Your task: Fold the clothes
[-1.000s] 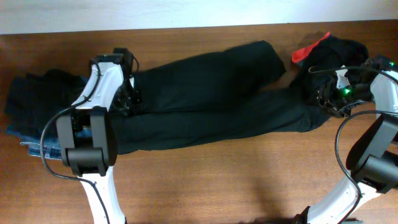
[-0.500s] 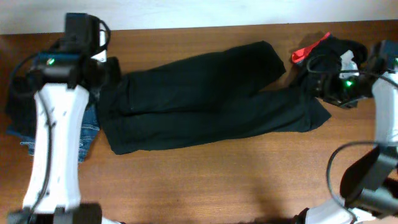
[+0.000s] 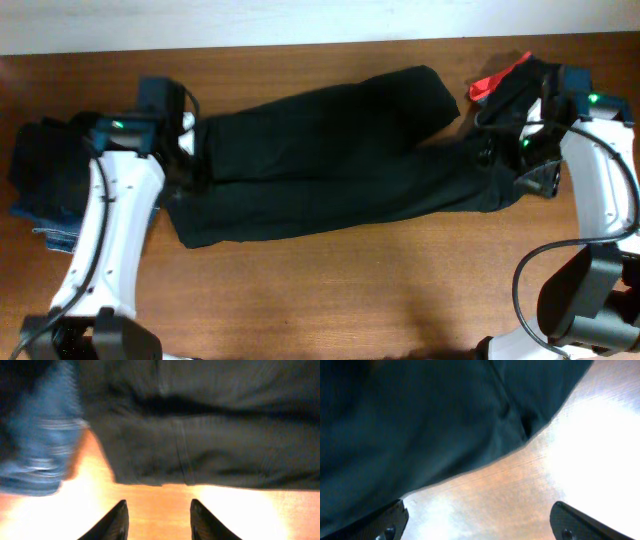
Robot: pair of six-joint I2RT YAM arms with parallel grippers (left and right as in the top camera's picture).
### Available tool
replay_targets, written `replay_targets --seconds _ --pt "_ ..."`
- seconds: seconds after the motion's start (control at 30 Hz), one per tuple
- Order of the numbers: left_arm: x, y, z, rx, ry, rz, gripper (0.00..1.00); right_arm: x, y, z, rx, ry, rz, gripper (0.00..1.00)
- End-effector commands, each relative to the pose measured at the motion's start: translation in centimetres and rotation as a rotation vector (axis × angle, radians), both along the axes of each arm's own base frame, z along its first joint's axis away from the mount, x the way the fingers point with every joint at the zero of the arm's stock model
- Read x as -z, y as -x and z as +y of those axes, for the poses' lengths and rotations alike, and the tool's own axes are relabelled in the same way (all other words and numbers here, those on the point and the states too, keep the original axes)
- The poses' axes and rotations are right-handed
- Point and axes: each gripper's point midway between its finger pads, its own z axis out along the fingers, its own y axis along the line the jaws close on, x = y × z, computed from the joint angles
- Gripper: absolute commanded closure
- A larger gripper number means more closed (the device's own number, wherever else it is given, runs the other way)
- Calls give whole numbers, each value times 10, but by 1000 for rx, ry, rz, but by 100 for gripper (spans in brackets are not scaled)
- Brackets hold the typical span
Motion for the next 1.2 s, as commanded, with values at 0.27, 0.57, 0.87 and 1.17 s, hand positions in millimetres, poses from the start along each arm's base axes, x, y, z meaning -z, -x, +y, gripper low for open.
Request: replay_targets --seconds 0.27,0.57,0.87,1.17 --pt "116 57 -28 1 127 181 50 81 20 23 22 -113 22 2" --pt "154 74 -26 -176 144 190 37 97 3 20 57 -104 -74 2" --pt "160 51 -21 -308 144 79 13 95 -9 17 103 -102 -115 1" --pt "155 35 -26 -361 192 20 17 96 -9 17 103 -102 -112 1"
